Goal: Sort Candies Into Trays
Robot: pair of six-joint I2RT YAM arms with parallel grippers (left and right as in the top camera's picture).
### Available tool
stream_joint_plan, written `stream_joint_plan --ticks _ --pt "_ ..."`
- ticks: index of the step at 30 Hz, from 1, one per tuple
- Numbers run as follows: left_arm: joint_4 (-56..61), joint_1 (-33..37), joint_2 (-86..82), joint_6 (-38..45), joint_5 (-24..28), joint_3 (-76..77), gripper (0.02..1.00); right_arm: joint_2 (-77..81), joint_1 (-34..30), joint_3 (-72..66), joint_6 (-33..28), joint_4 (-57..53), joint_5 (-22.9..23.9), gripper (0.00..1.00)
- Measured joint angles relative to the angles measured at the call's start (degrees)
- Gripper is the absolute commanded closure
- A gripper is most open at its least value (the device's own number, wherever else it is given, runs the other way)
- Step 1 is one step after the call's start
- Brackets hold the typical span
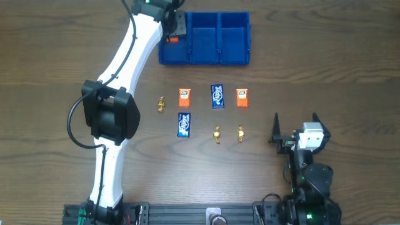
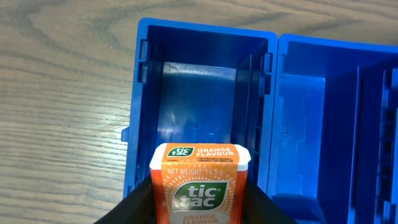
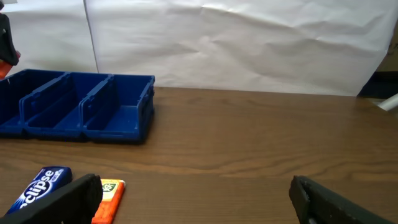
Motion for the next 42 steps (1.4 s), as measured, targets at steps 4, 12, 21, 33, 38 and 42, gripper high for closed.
stream_joint_plan --ticks 4,12,21,33,38,42 --pt "0.0 0.0 0.0 0.6 0.0 0.0 0.209 0.0 0.0 0.0 0.0 0.0 0.0 0.003" --pt "-3.4 -1.7 -3.2 -0.4 -1.8 -1.7 0.165 0.0 0.0 0.0 0.0 0.0 0.0 0.003" --pt "2.0 -11.5 -24.2 -5.9 -2.5 -24.6 0.169 0.0 0.0 0.0 0.0 0.0 0.0 0.003" --pt "16.0 -13.2 -21.3 -10.2 -0.1 -52.6 0.180 0.0 0.0 0.0 0.0 0.0 0.0 0.003" --pt "19.2 -13.2 -21.4 -10.3 0.5 -55.8 0.205 0.0 0.0 0.0 0.0 0.0 0.0 0.003" --pt "20.4 -13.2 -21.4 -10.3 0.5 -56.8 0.229 0.0 0.0 0.0 0.0 0.0 0.0 0.003"
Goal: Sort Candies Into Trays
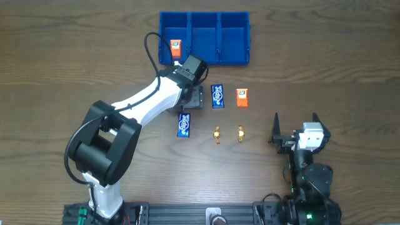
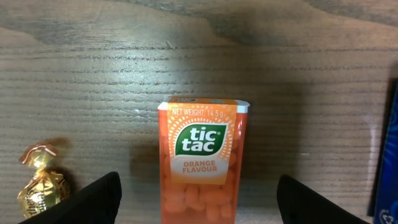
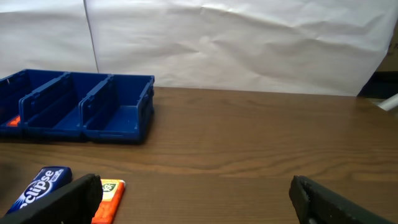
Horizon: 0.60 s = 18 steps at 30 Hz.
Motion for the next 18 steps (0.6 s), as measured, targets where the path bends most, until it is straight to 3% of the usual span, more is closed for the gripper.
stream_joint_plan --ticks 3,5,7,13,18 --pt "0.1 0.0 0.1 -0.1 0.0 0.0 0.332 0.0 0.0 0.0 0.0 0.0 0.0 0.003" --pt "0.2 0.0 0.3 0.1 0.0 0.0 0.478 0.0 0.0 0.0 0.0 0.0 0.0 0.003" --pt "0.2 0.0 0.5 -0.5 0.1 0.0 0.533 0.0 0.0 0.0 0.0 0.0 0.0 0.003" --pt "0.6 0.0 0.6 0.0 0.2 0.0 0.487 0.0 0.0 0.0 0.0 0.0 0.0 0.003" --pt "1.1 0.0 1.5 0.0 0.4 0.0 0.575 0.0 0.0 0.0 0.0 0.0 0.0 0.003"
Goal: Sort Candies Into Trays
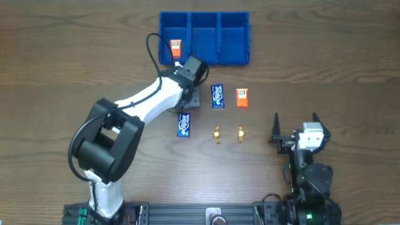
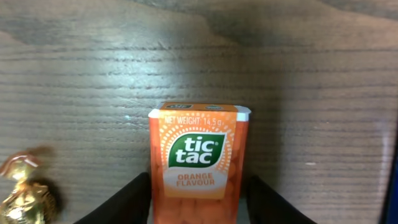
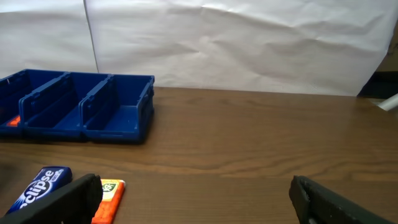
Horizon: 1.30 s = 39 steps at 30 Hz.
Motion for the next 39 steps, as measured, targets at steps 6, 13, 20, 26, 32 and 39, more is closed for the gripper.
stream_joint_plan --ticks 6,13,20,26,32,39 --pt "0.4 0.0 0.1 0.0 0.0 0.0 0.678 0.0 0.0 0.0 0.0 0.0 0.0 0.003" --pt "0.8 0.0 0.1 0.0 -0.1 0.0 0.711 0.0 0.0 0.0 0.0 0.0 0.0 0.003" --pt "-2.7 1.4 -4.6 0.1 -2.0 3.5 0.715 0.0 0.0 0.0 0.0 0.0 0.0 0.003" --pt "-7.8 6.0 -9.0 2.6 -4.1 20.3 0.715 0.0 0.0 0.0 0.0 0.0 0.0 0.003" --pt "-16.4 11.1 -4.9 4.9 -4.7 37.1 0.717 0.0 0.0 0.0 0.0 0.0 0.0 0.003" --pt "-20.3 12.7 10.1 6.8 -2.6 46.4 0.706 0.0 0.0 0.0 0.0 0.0 0.0 0.003"
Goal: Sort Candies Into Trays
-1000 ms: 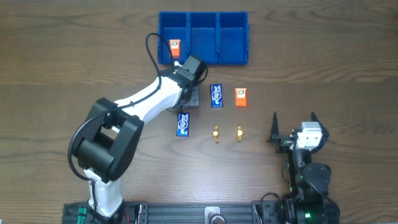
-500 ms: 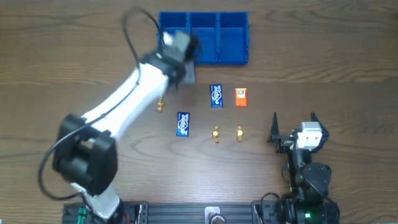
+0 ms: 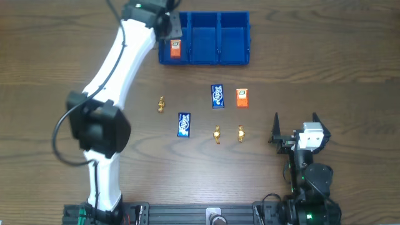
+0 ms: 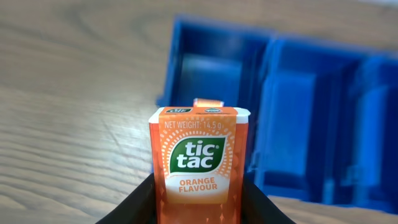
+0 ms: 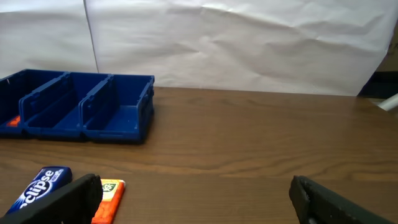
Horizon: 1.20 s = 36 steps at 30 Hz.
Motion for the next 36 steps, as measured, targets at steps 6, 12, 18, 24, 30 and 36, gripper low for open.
stream_joint_plan --ticks 6,12,18,24,30,36 --pt "-0.2 0.0 6.2 0.9 2.2 1.1 0.702 0.0 0.0 0.0 0.0 0.0 0.0 0.003" --pt "0.2 0.0 6.4 1.1 2.7 1.7 0.364 0.0 0.0 0.0 0.0 0.0 0.0 0.003" --pt "0.1 0.0 6.4 1.4 3.3 2.4 0.189 0.0 0.0 0.0 0.0 0.0 0.0 0.003" --pt "-6.0 -1.4 6.4 0.8 1.1 10.6 0.178 0.0 0.0 0.0 0.0 0.0 0.0 0.003" --pt "-10.4 -10.4 6.2 -2.8 -2.9 19.3 0.194 0.0 0.0 0.0 0.0 0.0 0.0 0.003" --pt "-14.2 -23.0 6.4 -10.3 -3.1 18.2 0.202 0.0 0.0 0.0 0.0 0.0 0.0 0.003"
